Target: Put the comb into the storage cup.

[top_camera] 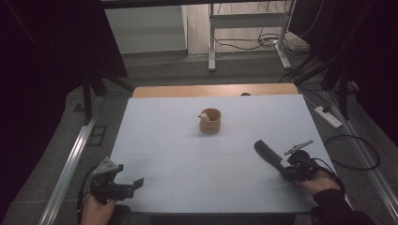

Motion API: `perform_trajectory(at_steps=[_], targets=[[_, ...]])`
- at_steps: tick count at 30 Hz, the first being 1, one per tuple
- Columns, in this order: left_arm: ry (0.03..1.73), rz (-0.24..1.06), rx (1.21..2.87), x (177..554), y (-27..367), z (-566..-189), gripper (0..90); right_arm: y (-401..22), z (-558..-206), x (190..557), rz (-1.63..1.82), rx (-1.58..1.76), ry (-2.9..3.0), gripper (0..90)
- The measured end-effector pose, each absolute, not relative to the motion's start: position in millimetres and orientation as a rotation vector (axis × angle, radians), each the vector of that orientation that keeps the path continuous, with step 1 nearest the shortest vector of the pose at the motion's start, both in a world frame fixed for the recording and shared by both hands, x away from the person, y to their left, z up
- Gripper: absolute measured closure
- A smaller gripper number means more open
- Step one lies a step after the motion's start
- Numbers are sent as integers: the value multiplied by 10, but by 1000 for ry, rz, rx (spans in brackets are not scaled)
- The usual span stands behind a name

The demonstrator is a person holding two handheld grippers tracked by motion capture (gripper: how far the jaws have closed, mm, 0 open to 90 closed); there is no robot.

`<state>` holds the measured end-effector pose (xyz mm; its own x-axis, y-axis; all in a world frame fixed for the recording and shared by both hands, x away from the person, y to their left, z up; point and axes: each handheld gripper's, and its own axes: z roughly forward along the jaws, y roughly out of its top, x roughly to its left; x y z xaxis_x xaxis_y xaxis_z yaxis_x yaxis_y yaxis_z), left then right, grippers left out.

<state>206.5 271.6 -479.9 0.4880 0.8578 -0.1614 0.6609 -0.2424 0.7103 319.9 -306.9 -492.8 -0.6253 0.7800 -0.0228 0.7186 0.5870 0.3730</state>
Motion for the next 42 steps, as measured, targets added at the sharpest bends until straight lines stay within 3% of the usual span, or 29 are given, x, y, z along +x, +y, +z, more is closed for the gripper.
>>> perform_trajectory(at_steps=[17,42], targets=[[1254,311,1959,2077,2732,-4787,9,-3109,-4872,3162,596,1272,2583,729],[1101,269,1892,2270,2557,-4610,0,-3013,-4626,3018,799,1085,2516,730]])
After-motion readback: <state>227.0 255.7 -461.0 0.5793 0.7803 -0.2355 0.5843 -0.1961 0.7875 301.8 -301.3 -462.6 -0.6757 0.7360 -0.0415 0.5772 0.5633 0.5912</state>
